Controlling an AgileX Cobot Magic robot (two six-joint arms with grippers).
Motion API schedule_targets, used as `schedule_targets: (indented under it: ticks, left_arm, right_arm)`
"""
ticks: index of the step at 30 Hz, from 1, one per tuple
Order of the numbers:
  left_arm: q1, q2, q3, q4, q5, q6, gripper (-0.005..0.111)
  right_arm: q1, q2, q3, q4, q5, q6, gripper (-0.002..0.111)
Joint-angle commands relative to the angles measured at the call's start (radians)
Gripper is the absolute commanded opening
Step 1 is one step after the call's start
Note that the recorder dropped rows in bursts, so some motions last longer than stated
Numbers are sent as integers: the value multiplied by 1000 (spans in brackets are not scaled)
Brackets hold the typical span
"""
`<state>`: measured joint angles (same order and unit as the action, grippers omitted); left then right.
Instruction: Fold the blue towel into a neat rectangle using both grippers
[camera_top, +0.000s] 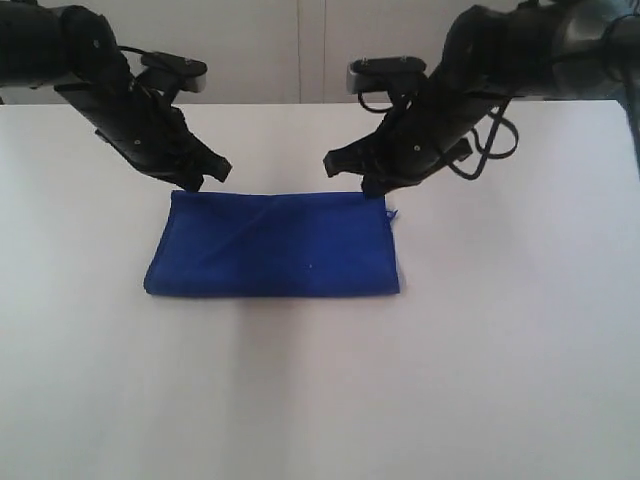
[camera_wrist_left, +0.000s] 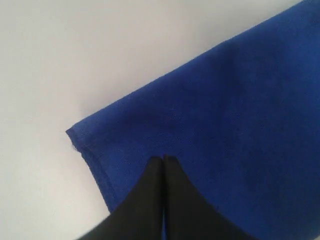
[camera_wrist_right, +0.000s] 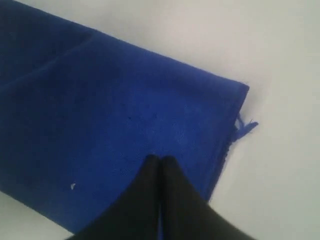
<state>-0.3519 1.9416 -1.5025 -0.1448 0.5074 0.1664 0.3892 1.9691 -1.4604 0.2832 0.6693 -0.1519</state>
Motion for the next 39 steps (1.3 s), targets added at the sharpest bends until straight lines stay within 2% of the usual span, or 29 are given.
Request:
schedule_targets:
  ticks: [1, 9, 12, 16, 20, 25, 32, 39]
  left_arm:
    - [3, 56, -46, -26, -16, -13, 0]
    - [5, 141, -109, -26, -150, -10, 0]
    - [20, 162, -116, -26, -138, -10, 0]
    - [25, 165, -116, -77, -48, -7, 0]
    - [25, 201, -116, -90, -46, 16, 0]
    - [25, 241, -116, -50, -113, 16, 0]
    - [40, 255, -116, 11, -96, 16, 0]
    - [50, 266, -116, 11, -68, 14, 0]
  right_arm:
    - [-11, 69, -6, 24, -11, 4, 0]
    - [-11, 151, -4, 18, -12, 2, 0]
    - [-11, 167, -4, 11, -8, 2, 0]
    - [-11, 169, -4, 11, -12, 2, 0]
    - [-11, 169, -4, 11, -18, 2, 0]
    - [-11, 169, -4, 11, -18, 2, 0]
    - [-11, 169, -4, -31, 1, 7, 0]
    - [-11, 169, -4, -136, 26, 139, 0]
